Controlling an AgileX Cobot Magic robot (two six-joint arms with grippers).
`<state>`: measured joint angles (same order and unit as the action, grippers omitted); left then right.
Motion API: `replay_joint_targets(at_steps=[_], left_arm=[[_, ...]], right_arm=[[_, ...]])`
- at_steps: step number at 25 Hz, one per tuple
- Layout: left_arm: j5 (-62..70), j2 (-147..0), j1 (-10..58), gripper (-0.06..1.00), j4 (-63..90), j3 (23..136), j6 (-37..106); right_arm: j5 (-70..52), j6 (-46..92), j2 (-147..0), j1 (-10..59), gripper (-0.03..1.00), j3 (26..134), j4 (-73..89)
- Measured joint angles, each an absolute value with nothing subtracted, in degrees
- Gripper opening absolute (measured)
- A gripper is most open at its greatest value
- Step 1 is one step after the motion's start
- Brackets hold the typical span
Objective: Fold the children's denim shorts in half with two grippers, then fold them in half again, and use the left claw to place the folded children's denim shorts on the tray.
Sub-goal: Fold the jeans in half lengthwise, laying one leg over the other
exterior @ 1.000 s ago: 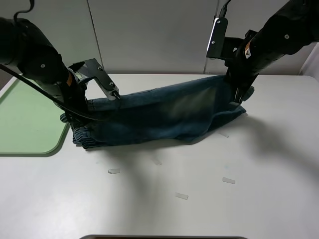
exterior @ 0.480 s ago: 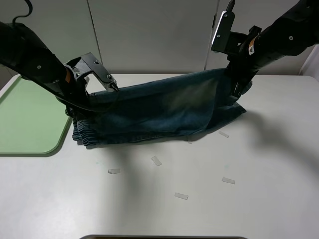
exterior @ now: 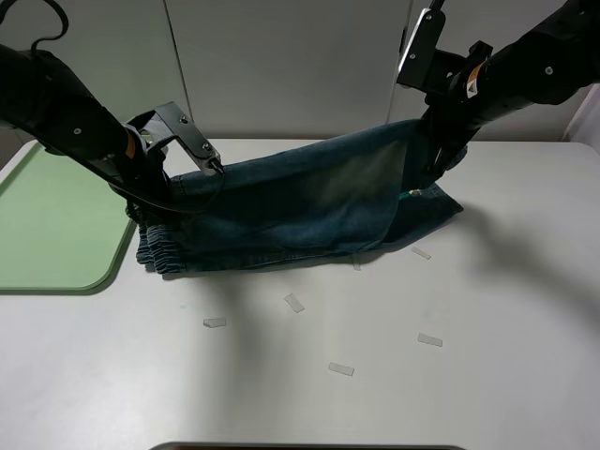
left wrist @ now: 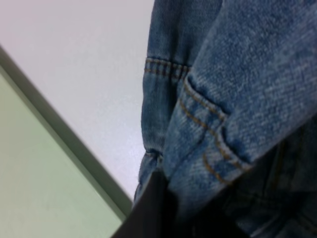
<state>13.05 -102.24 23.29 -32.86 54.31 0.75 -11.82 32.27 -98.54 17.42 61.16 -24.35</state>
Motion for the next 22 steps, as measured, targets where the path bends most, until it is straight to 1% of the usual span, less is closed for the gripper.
replay_joint_targets(at_steps=[7,8,9,10,11,12,13,14,15,16,17,19,21,22], left_arm=[[12.6,-102.2,23.3,0.04,-33.0,54.3,0.7],[12.6,-102.2,23.3,0.05,-33.0,54.3,0.7],[12.6,-102.2,23.3,0.09,-33.0,54.3,0.7],[12.6,-102.2,23.3,0.16,-33.0,54.3,0.7],[12.6,-102.2,23.3,0.24,-33.0,54.3,0.7],[12.6,-102.2,23.2,0.36,-33.0,54.3,0.7],[12.6,-102.2,23.1,0.47,-33.0,54.3,0.7],[12.6,-102.2,23.1,0.47,-33.0,54.3,0.7],[12.6,-102.2,23.1,0.64,-33.1,54.3,0.7],[12.4,-102.2,23.1,0.76,-33.1,54.3,0.7],[11.9,-102.2,23.1,0.85,-33.1,54.3,0.7],[11.0,-102.2,23.1,0.94,-33.1,54.3,0.7],[10.6,-102.2,23.1,0.98,-33.0,54.3,0.6],[10.6,-102.2,23.1,0.99,-33.0,54.3,0.6]], right_arm=[[-11.4,32.2,-98.5,17.3,-0.02,61.2,-24.2],[-11.2,32.2,-98.5,17.3,0.0,61.2,-24.2],[-11.1,32.2,-98.5,17.3,0.05,61.2,-24.2],[-10.9,32.2,-98.5,17.3,0.12,61.2,-24.2],[-10.4,32.0,-98.5,17.3,0.24,61.2,-24.2],[-9.7,31.7,-98.5,17.3,0.38,61.2,-24.2],[-8.5,31.3,-98.5,17.3,0.49,61.2,-24.2],[-7.2,31.1,-98.5,17.3,0.57,61.2,-24.2],[-5.8,30.9,-98.5,17.3,0.61,61.2,-24.2],[-4.7,30.7,-98.5,17.3,0.64,61.2,-24.2],[-4.0,30.7,-98.5,17.3,0.66,61.2,-24.2],[-3.5,30.6,-98.5,17.3,0.68,61.2,-24.2],[-3.6,30.5,-98.5,17.3,0.69,61.2,-23.7],[-3.7,30.5,-98.5,17.3,0.69,61.2,-23.5]])
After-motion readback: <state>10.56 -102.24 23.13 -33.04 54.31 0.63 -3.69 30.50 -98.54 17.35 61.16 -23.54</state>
